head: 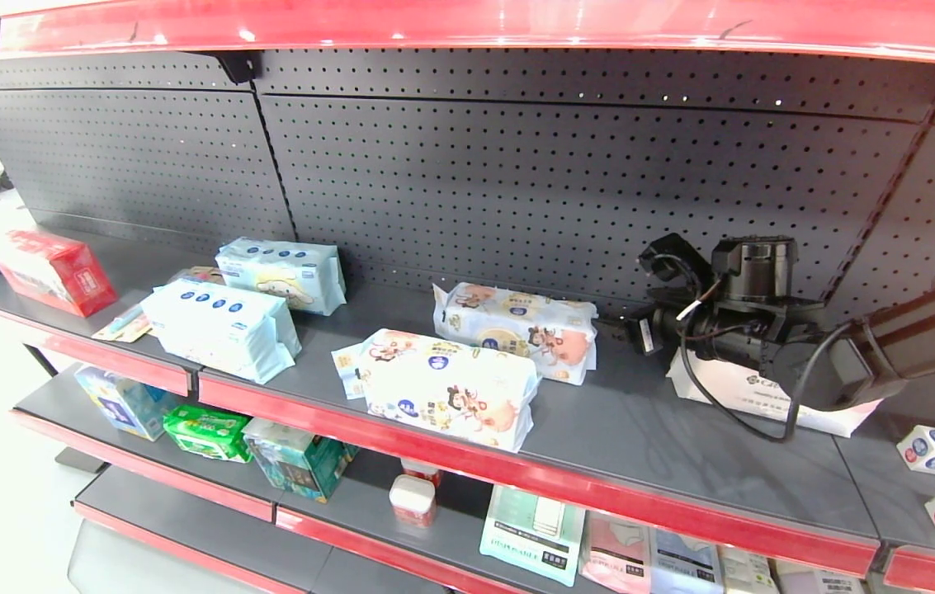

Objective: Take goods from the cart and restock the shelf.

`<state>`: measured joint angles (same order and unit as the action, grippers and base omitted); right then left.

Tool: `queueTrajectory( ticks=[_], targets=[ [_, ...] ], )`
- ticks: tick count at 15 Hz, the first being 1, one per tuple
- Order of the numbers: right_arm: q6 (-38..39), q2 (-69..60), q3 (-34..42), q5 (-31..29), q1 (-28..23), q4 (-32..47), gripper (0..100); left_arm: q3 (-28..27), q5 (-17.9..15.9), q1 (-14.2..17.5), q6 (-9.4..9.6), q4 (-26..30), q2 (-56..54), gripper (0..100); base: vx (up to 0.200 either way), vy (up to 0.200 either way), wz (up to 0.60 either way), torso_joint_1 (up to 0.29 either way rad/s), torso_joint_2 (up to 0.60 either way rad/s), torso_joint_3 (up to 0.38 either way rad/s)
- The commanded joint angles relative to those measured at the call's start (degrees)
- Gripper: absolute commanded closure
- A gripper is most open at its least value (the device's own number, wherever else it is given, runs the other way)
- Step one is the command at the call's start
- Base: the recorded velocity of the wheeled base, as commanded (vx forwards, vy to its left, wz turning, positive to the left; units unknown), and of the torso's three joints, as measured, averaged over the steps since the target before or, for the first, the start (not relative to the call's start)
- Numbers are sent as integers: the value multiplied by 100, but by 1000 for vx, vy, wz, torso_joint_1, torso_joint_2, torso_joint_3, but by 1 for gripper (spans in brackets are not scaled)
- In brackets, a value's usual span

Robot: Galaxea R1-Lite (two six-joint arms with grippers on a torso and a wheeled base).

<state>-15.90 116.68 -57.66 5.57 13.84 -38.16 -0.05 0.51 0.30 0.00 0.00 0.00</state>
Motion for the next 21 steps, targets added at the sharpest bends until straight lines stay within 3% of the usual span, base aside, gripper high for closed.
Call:
queueTrajectory(
  ticks=[1, 21],
  targets=[
    [-1, 66, 1, -3, 67, -8, 0, 5, 2, 5, 0, 0, 0, 0, 0, 0, 0, 0, 0, 0],
    [25, 215, -202, -21, 295, -157, 0, -4, 2, 5, 0, 0, 0, 0, 0, 0, 0, 0, 0, 0]
  ],
)
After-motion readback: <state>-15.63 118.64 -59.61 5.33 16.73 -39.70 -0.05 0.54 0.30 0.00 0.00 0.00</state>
